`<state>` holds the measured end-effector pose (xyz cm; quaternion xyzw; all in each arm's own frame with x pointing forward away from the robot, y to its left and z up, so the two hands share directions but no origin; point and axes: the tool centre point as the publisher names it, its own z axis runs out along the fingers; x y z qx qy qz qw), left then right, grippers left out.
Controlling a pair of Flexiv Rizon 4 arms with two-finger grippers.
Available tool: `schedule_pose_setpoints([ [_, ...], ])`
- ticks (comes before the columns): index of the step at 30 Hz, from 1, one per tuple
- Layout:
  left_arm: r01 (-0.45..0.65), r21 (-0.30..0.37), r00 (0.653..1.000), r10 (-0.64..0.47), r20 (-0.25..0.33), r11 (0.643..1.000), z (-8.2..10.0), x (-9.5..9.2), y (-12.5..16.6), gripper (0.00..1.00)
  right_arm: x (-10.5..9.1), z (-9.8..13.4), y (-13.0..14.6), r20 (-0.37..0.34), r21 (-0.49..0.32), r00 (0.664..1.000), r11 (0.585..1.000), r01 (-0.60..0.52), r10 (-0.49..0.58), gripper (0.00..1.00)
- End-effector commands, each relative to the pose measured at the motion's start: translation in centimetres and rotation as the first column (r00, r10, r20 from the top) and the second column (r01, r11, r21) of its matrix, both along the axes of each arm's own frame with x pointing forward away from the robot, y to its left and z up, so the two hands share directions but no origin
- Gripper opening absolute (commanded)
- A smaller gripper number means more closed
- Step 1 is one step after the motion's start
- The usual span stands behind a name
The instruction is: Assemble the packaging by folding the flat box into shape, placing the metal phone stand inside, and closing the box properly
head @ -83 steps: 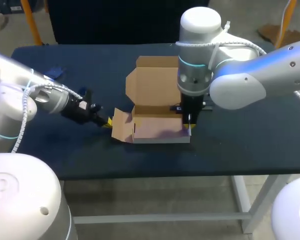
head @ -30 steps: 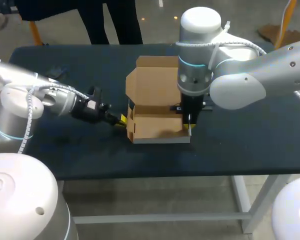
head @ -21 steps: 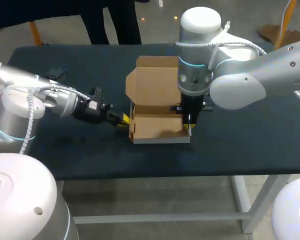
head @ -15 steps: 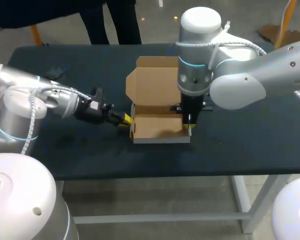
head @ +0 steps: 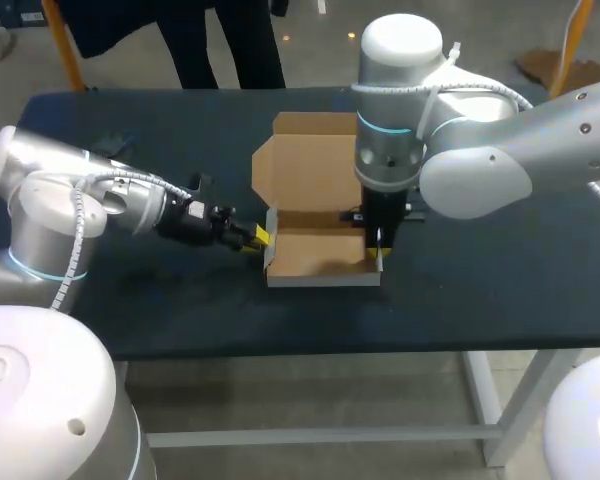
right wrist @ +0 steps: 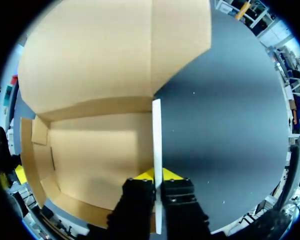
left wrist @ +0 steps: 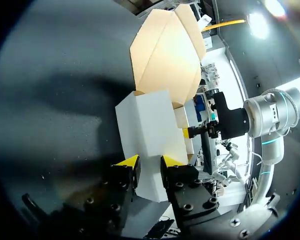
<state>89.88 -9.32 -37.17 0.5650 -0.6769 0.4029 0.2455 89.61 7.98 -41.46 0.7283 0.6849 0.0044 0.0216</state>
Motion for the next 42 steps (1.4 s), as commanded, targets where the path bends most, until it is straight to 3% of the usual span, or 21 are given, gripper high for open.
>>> schedule_pose_setpoints([
  [1,-0.017,0.061,1.0,0.017,0.002,0.998,0.2,-0.1,-1.1,0.31,0.0,0.1,0.1,-0.003,-0.002,1.0,1.0,-0.001,0.001,0.0],
  [10,-0.04,0.123,0.999,0.039,0.012,0.992,0.2,0.2,-1.4,0.35,0.0,0.1,0.1,-0.003,-0.002,1.0,1.0,-0.001,0.001,0.0],
  [16,-0.05,0.153,0.999,0.047,0.018,0.987,0.2,0.4,-1.4,0.44,0.0,0.1,0.1,-0.003,-0.002,1.0,1.0,-0.001,0.001,0.0],
  [21,-0.044,0.196,0.999,0.041,0.02,0.98,0.1,0.5,-1.7,0.4,0.0,0.1,0.1,-0.003,-0.002,1.0,1.0,-0.001,0.001,0.0],
  [32,-0.048,0.337,0.999,0.047,0.011,0.94,-0.3,0.9,-2.5,0.44,0.0,0.1,0.1,-0.003,-0.002,1.0,1.0,-0.001,0.001,0.0],
  [42,-0.029,0.46,0.997,0.061,-0.055,0.887,-1.1,0.7,-2.6,0.42,0.0,0.1,0.1,-0.003,-0.002,1.0,1.0,-0.001,0.001,0.0],
])
